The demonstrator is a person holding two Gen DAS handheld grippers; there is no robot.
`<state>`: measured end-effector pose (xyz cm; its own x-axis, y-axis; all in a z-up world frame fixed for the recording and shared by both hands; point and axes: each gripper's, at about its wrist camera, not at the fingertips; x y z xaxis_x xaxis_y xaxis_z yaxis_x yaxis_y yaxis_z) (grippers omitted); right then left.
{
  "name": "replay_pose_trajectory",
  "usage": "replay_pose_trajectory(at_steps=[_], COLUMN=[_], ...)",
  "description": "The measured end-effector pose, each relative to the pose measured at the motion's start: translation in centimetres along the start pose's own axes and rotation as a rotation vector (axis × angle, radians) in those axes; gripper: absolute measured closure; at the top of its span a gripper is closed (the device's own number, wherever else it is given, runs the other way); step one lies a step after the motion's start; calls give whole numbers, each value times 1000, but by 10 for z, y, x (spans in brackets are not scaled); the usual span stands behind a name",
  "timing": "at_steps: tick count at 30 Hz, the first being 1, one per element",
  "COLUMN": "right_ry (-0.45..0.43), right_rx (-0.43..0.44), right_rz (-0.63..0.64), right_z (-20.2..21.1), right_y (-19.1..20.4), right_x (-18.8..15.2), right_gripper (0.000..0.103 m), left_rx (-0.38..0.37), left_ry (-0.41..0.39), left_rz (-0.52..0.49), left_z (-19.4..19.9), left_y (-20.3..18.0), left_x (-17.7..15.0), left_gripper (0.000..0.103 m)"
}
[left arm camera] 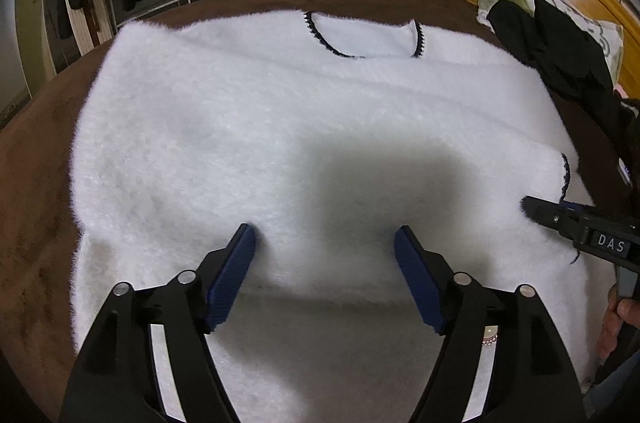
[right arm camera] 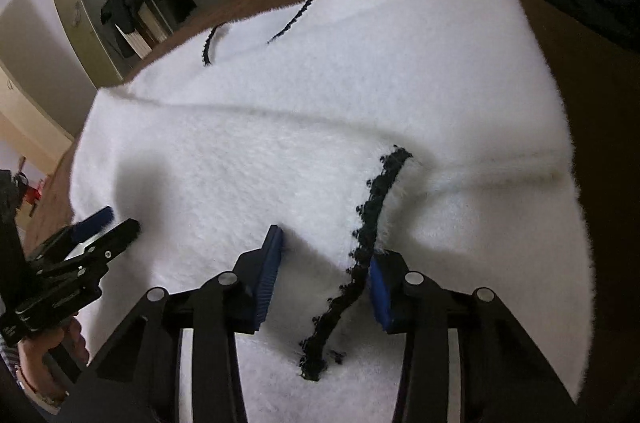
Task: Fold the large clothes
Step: 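Grasp the black-trimmed side edge with the right tool and fold it inward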
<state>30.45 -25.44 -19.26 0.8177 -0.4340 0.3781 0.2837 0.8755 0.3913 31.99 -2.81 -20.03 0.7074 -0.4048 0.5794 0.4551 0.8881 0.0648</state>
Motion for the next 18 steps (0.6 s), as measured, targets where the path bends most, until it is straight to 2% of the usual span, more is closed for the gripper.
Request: replay_pose_trajectory(at_steps=[5, 9, 13, 18], right_ry=[-19, -24, -70, -111], right_rx=[-26, -67, -78, -88], right_rz=[35, 58, 85, 141], right_z=[2, 8, 25, 47], right_y=[7, 17, 30, 47], right_x=[-3, -2, 4, 20], right_gripper=[84, 88, 90, 90], left_rx=[6, 0, 10, 76], left_ry=[-6, -6, -7, -47], left_rz=[8, 19, 31, 39], left_z=[1, 4, 15, 36], left_y=[-1, -2, 2, 22], left_x=[-1, 2, 7, 20], left_gripper=[29, 26, 25, 20])
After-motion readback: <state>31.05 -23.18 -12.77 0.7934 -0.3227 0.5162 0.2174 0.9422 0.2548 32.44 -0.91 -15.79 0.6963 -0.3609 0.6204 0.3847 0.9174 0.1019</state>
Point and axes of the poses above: each gripper's, at about its wrist camera, not at the fingertips, and z roughly against the way its jaws point, y to its left, x to its top, and after that the axes turned 15 degrees about -z, right-handed
